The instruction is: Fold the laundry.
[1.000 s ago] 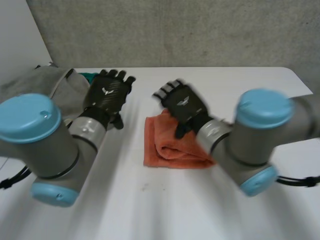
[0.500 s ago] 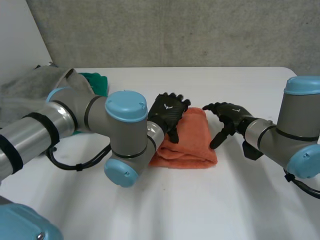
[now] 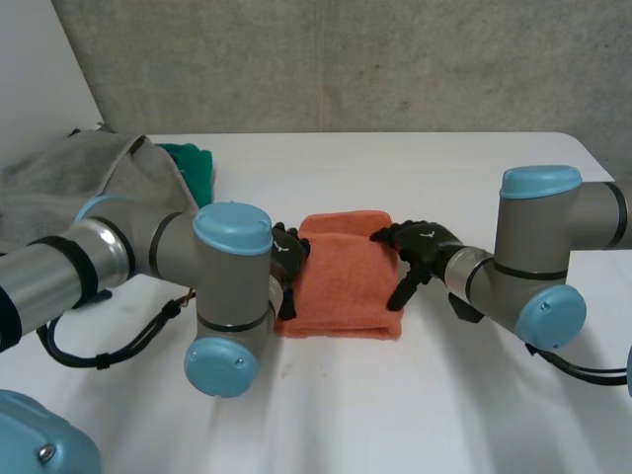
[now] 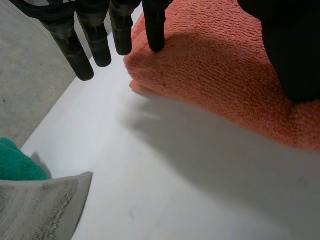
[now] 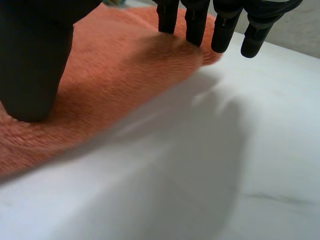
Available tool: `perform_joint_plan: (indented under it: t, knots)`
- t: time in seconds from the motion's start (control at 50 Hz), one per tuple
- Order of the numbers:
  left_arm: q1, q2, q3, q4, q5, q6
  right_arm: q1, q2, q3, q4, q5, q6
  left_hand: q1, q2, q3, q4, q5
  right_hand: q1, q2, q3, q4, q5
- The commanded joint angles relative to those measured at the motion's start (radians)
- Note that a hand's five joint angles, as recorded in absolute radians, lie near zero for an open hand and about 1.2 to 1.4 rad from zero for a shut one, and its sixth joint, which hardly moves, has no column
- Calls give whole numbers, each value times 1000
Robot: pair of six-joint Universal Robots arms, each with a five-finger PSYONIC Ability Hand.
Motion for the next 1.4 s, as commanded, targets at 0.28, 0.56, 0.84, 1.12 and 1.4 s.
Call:
perform_joint_plan:
  t: [0.28,0.56,0.84,1.12,1.4]
  knots:
    - [-9,343,-209,58,103,-132,-10,-306,389,-175,82,179,-36,-34,-39,-40,-40,-33,-20,-27,-25,-42]
    - [36,483,-448,177,302,-261,69,-219,452,-265,42,363,-34,-31,-36,-38,-37,-8,5,-3,0,-18]
    - [60,489,-479,179,304,-261,78,-107,331,-282,52,359,-34,-31,-36,-38,-37,552,564,557,559,542]
    - [60,489,-488,185,304,-263,61,-79,197,-357,67,300,-36,-34,-39,-40,-40,1189,1202,1194,1196,1179]
    - [53,503,-474,182,304,-263,-240,111,-175,-330,183,256,-39,-37,-41,-43,-43,1189,1202,1194,1196,1179]
